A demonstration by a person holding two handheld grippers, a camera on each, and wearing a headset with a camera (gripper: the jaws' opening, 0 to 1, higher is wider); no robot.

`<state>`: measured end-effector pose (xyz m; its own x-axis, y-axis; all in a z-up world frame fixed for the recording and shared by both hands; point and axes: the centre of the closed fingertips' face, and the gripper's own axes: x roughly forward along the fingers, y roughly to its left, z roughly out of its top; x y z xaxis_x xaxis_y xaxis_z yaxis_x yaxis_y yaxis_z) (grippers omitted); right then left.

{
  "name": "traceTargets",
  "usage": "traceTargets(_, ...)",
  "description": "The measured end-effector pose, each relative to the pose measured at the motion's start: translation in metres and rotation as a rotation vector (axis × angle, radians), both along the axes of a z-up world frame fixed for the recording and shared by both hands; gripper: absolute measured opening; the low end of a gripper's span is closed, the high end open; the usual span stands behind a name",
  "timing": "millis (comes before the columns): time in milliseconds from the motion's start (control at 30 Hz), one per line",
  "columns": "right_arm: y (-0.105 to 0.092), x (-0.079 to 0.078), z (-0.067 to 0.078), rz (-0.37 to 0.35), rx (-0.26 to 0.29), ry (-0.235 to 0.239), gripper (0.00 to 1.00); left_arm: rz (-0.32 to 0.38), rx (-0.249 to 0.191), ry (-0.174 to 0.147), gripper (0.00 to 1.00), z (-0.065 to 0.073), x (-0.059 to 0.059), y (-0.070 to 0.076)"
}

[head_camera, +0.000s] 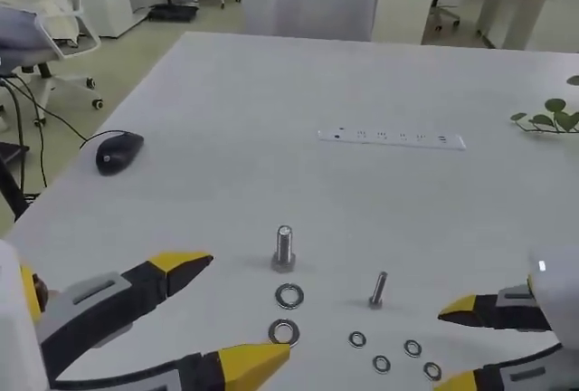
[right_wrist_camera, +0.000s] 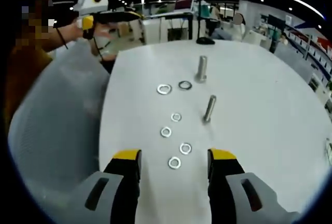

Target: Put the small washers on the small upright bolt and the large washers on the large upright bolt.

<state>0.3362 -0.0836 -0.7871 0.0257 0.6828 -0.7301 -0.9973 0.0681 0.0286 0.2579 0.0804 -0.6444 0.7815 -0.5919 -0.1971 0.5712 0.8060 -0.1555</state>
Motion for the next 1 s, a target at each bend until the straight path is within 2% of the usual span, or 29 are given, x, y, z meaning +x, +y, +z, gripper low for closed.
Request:
traceTargets(100,0.0,-0.001,-0.007,0.006,-0.039,0.022,0.53,-0.007,0.004,0.001,0.63,0.0,0.001,0.0)
traceTargets(200,-0.003,-0.001,-0.014,0.016,-0.086,0.022,0.5,-0.013,0.004,-0.005,0.63,0.003,0.003,0.001)
traceTargets(500,-0.003,0.0,-0.023,0.038,-0.14,0.027,0.44,-0.03,0.011,-0.017,0.63,0.012,0.003,-0.001)
traceTargets(1000,-0.001,-0.002,-0.03,0.106,-0.241,0.007,0.34,-0.029,0.009,-0.024,0.63,0.014,-0.008,0.004)
